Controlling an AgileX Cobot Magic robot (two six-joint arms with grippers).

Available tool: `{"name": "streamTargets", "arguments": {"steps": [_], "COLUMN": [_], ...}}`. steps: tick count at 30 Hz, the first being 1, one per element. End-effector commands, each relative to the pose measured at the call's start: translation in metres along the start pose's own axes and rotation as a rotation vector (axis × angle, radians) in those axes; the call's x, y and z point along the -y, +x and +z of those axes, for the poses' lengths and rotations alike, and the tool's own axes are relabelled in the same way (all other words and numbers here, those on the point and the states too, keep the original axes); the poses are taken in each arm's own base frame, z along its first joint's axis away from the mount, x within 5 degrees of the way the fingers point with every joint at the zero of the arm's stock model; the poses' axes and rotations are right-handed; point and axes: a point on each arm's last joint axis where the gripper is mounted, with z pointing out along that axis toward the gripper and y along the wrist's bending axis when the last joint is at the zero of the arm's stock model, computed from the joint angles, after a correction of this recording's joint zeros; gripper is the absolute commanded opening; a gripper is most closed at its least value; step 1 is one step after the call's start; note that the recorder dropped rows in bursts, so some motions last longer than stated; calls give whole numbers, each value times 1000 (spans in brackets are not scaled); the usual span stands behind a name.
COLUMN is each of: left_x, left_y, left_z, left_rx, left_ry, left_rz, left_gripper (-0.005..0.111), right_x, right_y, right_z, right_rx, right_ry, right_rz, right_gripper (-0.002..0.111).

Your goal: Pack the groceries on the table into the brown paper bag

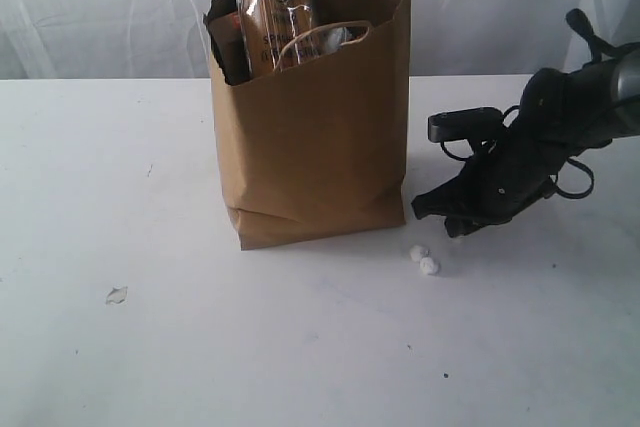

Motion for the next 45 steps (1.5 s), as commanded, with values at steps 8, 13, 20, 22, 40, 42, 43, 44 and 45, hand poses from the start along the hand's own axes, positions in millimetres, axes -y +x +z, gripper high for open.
{"name": "streamTargets", "arguments": {"steps": [8,13,20,22,40,42,43,44,45], "left_x": [0,0,0,0,0,0,0,0,0], "left_y": [1,1,1,1,1,1,1,1,1], "left_z": [0,0,0,0,0,0,0,0,0], "left_rx": [0,0,0,0,0,0,0,0,0], "left_ry": [7,7,7,7,7,7,7,7,7], "left_rz": [0,0,0,0,0,0,0,0,0], "left_gripper": [0,0,0,0,0,0,0,0,0], "right_x": [-19,-28,-66,-79,-114,-115,-115,-115,-116], "right_y": [20,30,43,41,-42,-53,-58,-62,-66], "right_z": [-75,-119,-218,-244,-315,-300,-289,-279,-264], "right_rx": [-181,-197,53,174,1133,1135,1120,1097,1059], "right_ry": [-94,-122,-360,-473,-760,-698,-675,-654,-639], "right_rz": [-48,-71,-163,-202,-254,-259,-255,-261,-270], "right_gripper": [11,11,11,11,11,11,11,11,11]}}
